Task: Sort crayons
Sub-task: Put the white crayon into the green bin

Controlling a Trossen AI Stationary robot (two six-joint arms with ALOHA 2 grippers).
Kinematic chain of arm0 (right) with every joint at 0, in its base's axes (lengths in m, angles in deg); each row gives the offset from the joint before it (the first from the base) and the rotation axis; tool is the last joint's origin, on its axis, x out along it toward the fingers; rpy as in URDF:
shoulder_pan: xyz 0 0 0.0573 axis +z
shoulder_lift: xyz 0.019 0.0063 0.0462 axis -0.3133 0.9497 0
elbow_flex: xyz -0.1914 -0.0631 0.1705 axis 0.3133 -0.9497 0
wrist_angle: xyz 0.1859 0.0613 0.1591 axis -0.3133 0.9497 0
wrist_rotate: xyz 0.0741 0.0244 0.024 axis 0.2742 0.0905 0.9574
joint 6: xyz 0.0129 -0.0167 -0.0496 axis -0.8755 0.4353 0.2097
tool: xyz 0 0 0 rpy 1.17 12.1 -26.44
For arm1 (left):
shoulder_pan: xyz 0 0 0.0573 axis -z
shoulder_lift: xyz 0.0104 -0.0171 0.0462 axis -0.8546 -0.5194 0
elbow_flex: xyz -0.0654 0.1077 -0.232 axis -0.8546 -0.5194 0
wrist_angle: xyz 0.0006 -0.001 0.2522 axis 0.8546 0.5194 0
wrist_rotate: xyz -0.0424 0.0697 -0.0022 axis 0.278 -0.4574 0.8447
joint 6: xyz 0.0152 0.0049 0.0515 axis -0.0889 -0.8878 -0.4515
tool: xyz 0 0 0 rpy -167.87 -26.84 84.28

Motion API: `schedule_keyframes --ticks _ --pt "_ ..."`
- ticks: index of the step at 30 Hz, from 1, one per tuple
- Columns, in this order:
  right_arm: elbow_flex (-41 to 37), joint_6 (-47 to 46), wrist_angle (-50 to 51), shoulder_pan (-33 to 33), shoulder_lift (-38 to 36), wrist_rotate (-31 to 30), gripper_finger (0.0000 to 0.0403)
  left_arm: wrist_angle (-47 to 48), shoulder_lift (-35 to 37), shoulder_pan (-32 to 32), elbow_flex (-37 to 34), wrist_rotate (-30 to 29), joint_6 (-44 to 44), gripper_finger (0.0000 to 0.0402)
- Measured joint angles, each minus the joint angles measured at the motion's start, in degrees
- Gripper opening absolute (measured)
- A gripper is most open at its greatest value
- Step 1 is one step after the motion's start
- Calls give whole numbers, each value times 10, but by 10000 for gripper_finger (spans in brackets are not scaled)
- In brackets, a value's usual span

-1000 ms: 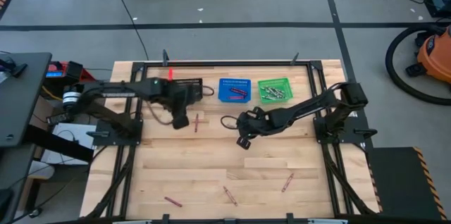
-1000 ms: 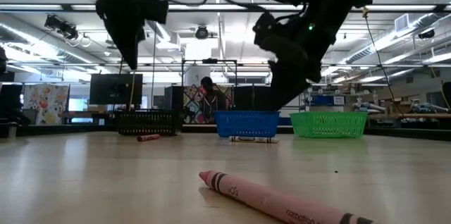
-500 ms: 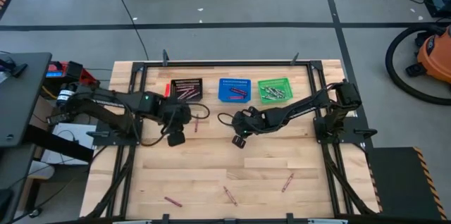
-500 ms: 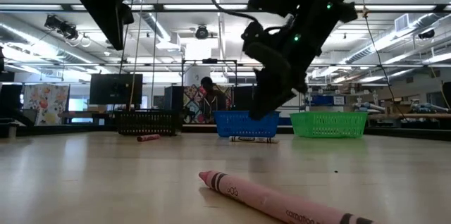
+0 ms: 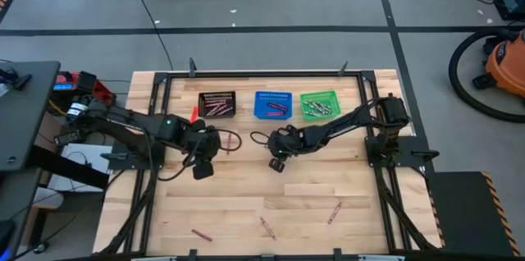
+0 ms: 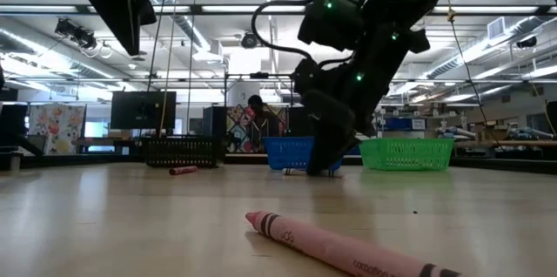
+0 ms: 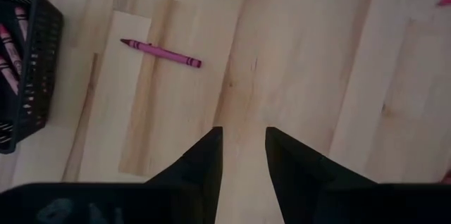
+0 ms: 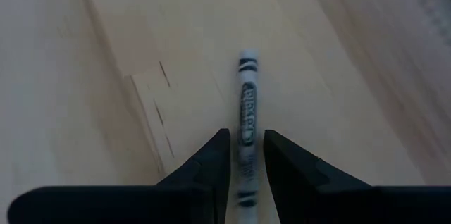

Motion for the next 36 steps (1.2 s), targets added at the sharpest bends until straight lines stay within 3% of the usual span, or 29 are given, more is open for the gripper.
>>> schedule_keyframes --ticks 12,24,36 --pt "2 -1 -1 -1 15 -3 86 0 0 4 0 0 6 119" --pt "1 -20 7 -8 14 25 12 -2 0 4 0 -3 5 119" --pt "-3 -21 20 -6 -26 45 5 -2 0 4 0 -20 4 119"
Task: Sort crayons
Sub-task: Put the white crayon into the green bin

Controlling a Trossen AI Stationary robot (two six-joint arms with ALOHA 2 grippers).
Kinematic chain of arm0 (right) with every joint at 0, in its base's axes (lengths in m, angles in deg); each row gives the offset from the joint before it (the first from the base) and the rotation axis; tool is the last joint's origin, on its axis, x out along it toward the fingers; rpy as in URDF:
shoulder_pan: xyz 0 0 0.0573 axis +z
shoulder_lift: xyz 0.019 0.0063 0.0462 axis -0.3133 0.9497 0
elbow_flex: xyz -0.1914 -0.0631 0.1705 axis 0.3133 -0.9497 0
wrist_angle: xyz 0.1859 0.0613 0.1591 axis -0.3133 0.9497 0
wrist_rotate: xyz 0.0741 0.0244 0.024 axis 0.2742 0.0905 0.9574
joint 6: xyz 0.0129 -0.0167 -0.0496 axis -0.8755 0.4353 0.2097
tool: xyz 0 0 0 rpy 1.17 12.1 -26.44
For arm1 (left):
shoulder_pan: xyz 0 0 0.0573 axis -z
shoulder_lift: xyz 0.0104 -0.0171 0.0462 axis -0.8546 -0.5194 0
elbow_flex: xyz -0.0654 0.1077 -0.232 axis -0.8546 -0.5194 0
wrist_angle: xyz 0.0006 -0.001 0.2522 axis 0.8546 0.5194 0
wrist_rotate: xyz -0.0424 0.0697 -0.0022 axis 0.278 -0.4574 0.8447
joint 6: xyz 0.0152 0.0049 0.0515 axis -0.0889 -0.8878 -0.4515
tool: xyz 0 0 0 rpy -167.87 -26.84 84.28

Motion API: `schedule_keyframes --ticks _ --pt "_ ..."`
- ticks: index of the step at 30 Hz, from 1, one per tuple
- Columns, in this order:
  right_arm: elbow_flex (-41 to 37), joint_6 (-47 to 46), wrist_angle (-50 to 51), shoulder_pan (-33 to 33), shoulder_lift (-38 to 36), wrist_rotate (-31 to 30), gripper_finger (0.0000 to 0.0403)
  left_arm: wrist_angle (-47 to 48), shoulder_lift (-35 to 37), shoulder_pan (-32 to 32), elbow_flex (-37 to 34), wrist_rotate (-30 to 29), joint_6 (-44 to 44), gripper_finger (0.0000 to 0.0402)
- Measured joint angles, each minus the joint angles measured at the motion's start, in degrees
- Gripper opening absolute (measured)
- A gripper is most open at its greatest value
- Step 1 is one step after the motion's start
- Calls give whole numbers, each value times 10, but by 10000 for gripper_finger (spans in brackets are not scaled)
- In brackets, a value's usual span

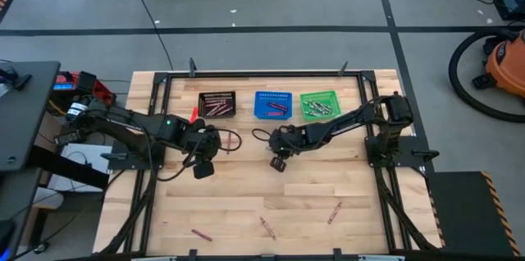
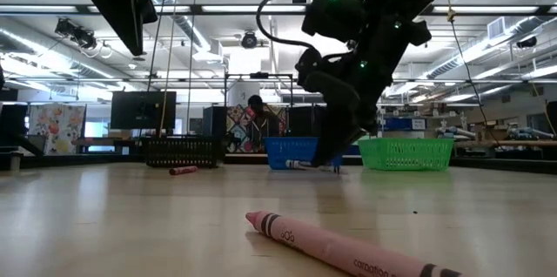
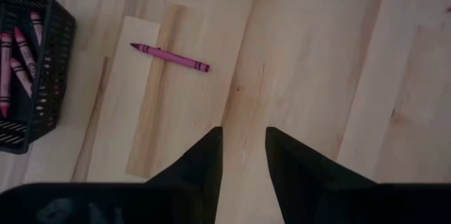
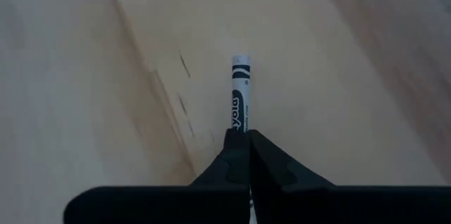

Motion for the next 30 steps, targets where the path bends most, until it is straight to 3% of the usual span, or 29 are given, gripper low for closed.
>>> schedule_keyframes --ticks 16,30 --pt "1 1 74 -16 -12 -25 5 0 0 0 0 0 2 119" --pt "2 1 204 -34 -149 -104 5 0 0 0 0 0 2 119"
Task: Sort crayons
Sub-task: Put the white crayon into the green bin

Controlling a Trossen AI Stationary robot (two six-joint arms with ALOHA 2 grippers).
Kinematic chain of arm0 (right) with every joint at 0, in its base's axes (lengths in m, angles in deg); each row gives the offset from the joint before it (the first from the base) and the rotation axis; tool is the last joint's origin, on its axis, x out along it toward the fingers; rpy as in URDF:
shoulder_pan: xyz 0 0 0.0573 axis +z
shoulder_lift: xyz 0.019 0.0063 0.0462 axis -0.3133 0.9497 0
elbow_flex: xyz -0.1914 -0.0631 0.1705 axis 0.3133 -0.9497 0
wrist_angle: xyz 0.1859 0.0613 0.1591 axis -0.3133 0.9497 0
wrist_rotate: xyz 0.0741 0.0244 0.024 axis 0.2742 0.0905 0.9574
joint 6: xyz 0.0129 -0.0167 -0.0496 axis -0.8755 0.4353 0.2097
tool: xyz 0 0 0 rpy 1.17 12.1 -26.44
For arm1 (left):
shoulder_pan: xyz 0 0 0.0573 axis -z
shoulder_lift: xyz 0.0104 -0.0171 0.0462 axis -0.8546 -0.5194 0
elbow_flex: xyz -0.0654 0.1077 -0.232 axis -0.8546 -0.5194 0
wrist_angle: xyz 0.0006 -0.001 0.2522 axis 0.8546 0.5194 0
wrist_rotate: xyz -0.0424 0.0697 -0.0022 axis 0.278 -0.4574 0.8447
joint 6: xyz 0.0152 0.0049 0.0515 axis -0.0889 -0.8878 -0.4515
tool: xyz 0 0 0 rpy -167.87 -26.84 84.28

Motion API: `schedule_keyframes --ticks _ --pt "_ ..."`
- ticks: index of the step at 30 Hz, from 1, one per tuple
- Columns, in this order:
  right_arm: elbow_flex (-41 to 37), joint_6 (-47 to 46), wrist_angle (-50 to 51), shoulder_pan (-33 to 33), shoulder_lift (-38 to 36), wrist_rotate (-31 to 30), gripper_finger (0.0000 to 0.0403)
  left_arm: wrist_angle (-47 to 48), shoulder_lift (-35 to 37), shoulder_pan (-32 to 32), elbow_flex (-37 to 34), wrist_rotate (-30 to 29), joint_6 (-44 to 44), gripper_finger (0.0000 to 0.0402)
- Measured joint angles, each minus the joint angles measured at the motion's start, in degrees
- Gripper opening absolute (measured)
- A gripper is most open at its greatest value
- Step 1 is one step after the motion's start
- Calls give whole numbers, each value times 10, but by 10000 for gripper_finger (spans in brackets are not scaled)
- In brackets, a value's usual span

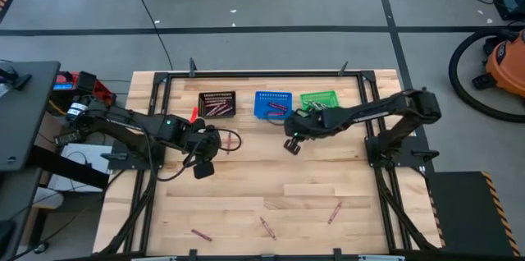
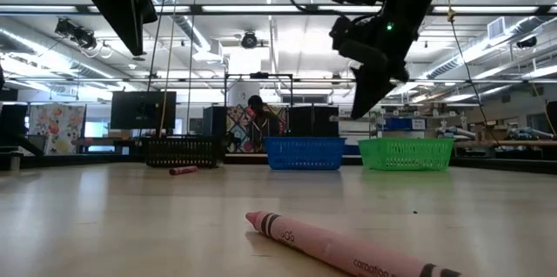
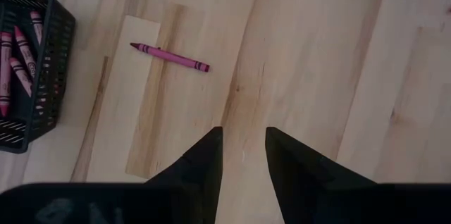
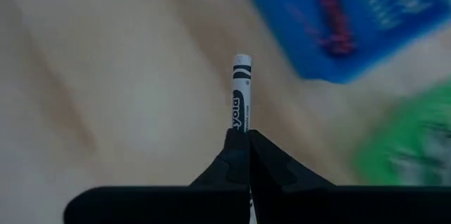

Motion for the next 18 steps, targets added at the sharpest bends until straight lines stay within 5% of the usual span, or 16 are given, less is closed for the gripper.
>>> schedule_keyframes --ticks 18 --pt "-2 93 159 -132 -75 -35 5 0 0 0 0 0 0 119"
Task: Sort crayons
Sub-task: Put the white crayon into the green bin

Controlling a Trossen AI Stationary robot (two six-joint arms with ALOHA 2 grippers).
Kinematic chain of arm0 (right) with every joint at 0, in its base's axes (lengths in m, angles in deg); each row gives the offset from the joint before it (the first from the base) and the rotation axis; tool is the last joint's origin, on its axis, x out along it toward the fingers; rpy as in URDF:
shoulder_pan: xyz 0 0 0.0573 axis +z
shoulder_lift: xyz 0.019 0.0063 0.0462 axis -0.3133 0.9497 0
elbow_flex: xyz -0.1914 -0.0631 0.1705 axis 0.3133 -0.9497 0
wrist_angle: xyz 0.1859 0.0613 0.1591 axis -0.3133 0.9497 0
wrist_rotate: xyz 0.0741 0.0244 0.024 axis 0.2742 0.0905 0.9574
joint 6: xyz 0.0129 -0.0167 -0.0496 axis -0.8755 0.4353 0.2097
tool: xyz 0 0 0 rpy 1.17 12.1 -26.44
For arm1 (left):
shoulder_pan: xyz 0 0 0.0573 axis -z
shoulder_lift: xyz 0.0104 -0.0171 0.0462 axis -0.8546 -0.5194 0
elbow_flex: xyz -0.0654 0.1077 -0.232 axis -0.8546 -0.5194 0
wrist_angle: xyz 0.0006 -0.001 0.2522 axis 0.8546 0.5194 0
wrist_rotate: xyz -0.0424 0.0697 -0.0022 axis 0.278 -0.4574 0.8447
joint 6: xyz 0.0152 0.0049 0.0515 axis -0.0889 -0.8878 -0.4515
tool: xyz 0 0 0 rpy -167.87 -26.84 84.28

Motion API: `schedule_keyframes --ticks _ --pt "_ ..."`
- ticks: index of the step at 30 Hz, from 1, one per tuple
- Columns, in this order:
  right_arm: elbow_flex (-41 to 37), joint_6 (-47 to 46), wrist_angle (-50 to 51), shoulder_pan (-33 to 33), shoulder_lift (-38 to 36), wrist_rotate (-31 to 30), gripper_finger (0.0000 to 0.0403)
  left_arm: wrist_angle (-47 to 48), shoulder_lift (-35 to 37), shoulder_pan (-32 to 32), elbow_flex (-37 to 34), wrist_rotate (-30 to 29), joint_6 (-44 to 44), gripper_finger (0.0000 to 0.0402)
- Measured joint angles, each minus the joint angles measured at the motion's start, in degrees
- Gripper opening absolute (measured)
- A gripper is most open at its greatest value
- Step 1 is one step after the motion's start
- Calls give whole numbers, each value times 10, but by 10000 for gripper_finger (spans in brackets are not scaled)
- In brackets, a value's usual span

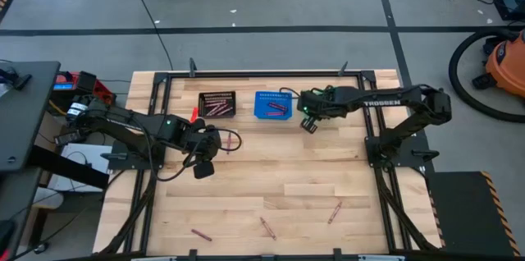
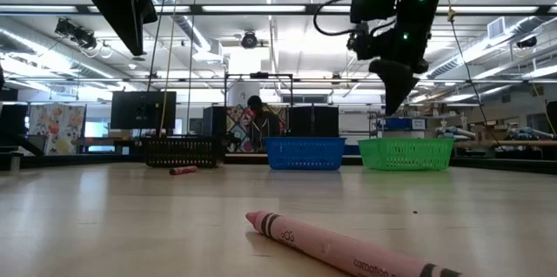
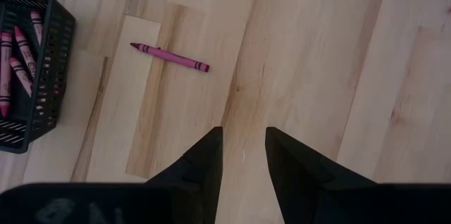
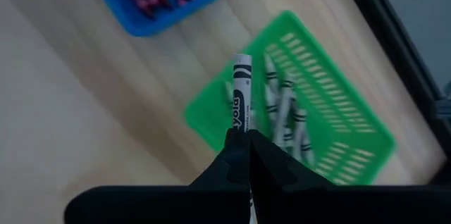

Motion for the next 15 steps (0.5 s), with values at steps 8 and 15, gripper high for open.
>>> schedule_keyframes --ticks 8,15 --pt "-42 86 -11 -87 0 14 5 0 0 0 0 0 0 119" --pt "-73 121 -59 -141 0 16 5 -2 0 0 0 0 0 119"
